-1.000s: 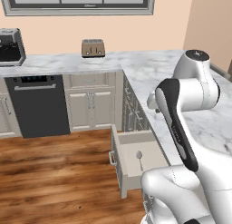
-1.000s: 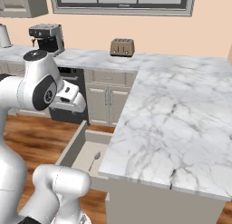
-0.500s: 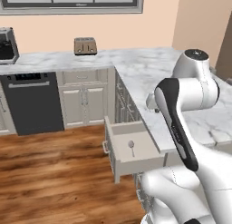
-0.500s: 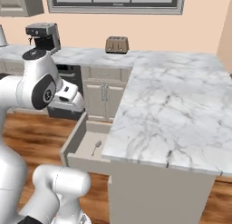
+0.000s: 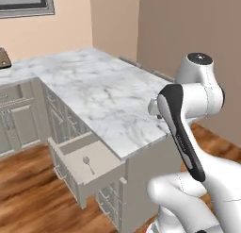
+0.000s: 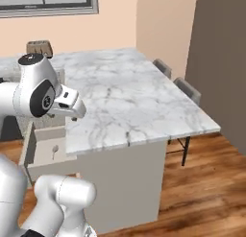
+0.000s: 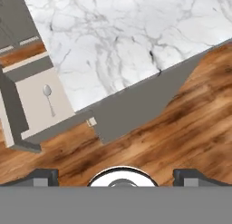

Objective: Organize the utensils by type. Pick up the wooden spoons from the counter and place them in the open cabinet. Then pick up the metallic utensils from the counter and place them in the open drawer.

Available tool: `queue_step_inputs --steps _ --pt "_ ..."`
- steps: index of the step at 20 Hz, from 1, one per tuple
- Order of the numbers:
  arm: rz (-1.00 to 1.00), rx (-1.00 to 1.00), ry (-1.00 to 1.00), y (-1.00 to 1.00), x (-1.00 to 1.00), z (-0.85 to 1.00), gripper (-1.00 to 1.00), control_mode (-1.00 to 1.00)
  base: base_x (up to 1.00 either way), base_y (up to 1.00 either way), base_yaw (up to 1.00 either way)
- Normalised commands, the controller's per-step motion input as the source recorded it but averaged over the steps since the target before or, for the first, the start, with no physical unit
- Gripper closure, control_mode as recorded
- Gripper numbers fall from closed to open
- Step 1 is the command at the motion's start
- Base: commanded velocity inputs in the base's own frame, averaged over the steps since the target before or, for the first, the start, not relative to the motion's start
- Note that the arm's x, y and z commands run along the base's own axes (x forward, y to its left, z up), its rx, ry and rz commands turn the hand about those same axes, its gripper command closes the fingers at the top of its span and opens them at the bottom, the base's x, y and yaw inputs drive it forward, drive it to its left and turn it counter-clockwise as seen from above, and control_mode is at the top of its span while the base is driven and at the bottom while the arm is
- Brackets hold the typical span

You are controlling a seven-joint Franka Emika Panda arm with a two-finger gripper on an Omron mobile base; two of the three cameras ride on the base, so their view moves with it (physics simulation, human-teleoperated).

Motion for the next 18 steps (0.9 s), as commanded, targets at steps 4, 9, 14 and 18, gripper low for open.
queue_step_inputs --steps 4,9,14,18 --pt "0.0 0.0 0.0 0.0 0.0 0.0 -1.0 1.0 0.0 -0.37 -0.78" --pt "0.0 0.0 0.0 0.0 0.0 0.0 -1.0 1.0 0.0 -0.37 -0.76" --pt "0.0 0.0 0.0 0.0 0.0 0.0 -1.0 1.0 0.0 -0.22 -0.76" --pt "0.0 0.0 0.0 0.0 0.0 0.0 -1.0 1.0 0.0 -0.06 -0.8"
